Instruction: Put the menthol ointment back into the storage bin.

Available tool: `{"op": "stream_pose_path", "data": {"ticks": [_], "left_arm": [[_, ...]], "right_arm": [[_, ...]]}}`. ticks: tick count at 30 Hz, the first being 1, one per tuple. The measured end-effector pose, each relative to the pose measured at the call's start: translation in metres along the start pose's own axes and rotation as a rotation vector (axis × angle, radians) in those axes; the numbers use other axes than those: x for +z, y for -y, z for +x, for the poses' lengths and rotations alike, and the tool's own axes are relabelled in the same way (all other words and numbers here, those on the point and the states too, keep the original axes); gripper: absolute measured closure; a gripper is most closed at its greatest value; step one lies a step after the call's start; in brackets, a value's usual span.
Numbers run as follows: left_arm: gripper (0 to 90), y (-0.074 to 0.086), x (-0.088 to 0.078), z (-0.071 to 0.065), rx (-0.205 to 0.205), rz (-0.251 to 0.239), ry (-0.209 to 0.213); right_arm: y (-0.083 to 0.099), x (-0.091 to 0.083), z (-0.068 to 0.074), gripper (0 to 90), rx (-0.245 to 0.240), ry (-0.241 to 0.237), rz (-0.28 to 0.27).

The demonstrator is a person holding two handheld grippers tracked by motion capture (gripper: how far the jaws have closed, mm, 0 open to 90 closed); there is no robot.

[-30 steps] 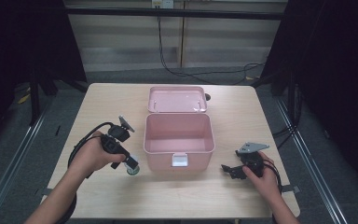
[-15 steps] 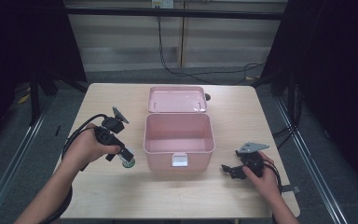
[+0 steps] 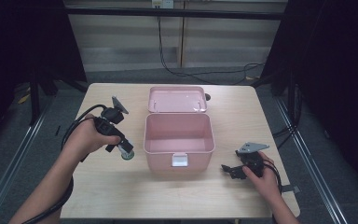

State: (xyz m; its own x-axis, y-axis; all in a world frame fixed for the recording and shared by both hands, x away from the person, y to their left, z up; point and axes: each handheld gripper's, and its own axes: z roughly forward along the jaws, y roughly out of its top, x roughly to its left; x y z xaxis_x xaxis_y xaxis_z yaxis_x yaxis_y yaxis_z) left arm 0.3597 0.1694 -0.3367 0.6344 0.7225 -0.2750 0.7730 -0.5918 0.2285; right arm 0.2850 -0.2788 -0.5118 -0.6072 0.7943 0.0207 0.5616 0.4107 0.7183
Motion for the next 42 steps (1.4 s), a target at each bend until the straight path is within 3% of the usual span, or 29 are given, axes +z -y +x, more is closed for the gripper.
{"op": "stream_pose_path", "data": {"ticks": [29, 42], "left_arm": [[50.1, -0.038, -0.037, -0.013, 0.017, -0.028, -0.042], [50.1, -0.054, -0.041, -0.021, 0.024, -0.041, -0.039]], "right_arm": [[0.000, 0.000, 0.000, 11.5, -0.002, -0.001, -0.002], [0.000, 0.000, 0.000, 11.5, -0.002, 0.000, -0.002]]}}
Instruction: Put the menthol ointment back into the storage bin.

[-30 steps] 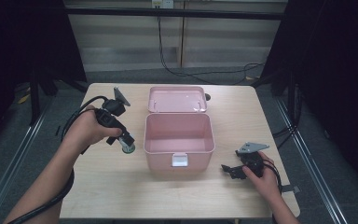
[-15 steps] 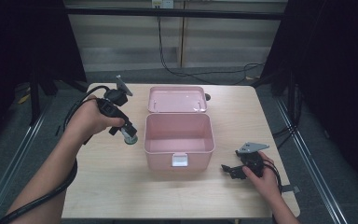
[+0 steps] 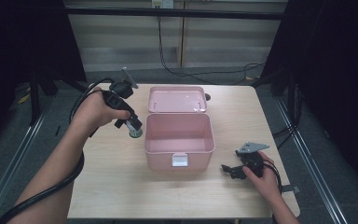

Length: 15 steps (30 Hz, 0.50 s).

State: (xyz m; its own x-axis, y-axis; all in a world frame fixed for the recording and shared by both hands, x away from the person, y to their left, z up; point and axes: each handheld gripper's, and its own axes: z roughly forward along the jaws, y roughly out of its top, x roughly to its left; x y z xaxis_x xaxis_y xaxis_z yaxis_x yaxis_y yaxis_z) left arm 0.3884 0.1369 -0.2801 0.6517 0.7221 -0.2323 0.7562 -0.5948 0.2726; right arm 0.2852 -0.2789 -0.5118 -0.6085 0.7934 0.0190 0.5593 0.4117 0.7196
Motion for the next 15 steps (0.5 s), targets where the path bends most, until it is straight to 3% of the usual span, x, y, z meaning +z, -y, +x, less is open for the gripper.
{"op": "stream_pose_path", "data": {"ticks": [15], "left_arm": [[50.1, -0.017, -0.003, -0.009, -0.001, -0.018, -0.006]], "right_arm": [[0.000, 0.000, 0.000, 11.5, 0.002, -0.001, -0.001]]}}
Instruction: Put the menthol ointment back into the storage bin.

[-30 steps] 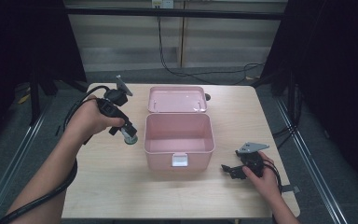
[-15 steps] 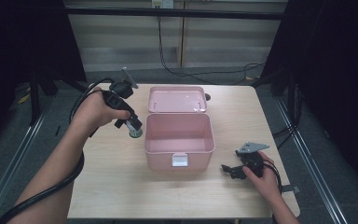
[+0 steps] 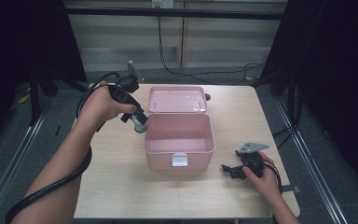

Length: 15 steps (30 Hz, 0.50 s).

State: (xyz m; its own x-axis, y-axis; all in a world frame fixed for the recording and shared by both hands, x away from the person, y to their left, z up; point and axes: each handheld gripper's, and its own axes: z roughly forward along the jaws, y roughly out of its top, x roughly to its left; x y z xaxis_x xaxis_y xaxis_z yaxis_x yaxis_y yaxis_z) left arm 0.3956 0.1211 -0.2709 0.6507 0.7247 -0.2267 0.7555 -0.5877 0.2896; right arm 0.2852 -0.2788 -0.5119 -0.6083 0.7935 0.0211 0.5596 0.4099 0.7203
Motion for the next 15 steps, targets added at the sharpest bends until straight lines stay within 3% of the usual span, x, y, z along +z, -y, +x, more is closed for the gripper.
{"op": "stream_pose_path", "data": {"ticks": [15], "left_arm": [[50.1, -0.018, 0.011, -0.010, 0.012, -0.006, 0.001]], "right_arm": [[0.000, 0.000, 0.000, 11.5, 0.000, 0.000, 0.003]]}}
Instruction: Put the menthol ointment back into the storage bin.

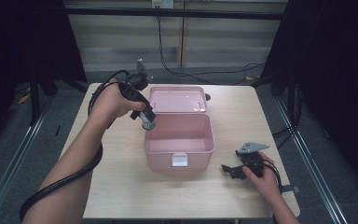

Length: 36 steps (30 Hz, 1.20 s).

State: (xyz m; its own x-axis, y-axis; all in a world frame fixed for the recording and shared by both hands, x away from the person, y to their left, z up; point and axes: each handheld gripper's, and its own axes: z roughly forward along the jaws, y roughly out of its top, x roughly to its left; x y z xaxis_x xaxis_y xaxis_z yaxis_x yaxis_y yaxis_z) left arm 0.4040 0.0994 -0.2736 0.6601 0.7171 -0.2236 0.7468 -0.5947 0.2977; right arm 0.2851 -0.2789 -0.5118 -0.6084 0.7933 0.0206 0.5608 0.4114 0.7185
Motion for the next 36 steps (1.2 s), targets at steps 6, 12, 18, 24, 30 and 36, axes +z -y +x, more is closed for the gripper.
{"op": "stream_pose_path", "data": {"ticks": [6, 12, 18, 24, 30, 36], "left_arm": [[50.1, -0.007, 0.006, -0.004, 0.001, -0.007, -0.002], [50.1, -0.014, 0.013, -0.007, 0.003, 0.001, 0.000], [50.1, -0.018, 0.021, -0.008, 0.001, -0.001, -0.003], [50.1, -0.021, 0.026, -0.007, -0.008, -0.009, -0.007], [50.1, -0.024, 0.033, -0.008, -0.014, -0.010, -0.012], [50.1, -0.027, 0.042, -0.007, -0.018, -0.010, -0.011]], "right_arm": [[0.000, 0.000, 0.000, 11.5, -0.001, -0.001, -0.001], [0.000, 0.000, 0.000, 11.5, 0.000, 0.001, 0.001], [0.000, 0.000, 0.000, 11.5, 0.000, 0.001, 0.001], [0.000, 0.000, 0.000, 11.5, 0.000, 0.001, 0.001], [0.000, 0.000, 0.000, 11.5, 0.000, -0.001, -0.001], [0.000, 0.000, 0.000, 11.5, 0.000, 0.000, 0.000]]}}
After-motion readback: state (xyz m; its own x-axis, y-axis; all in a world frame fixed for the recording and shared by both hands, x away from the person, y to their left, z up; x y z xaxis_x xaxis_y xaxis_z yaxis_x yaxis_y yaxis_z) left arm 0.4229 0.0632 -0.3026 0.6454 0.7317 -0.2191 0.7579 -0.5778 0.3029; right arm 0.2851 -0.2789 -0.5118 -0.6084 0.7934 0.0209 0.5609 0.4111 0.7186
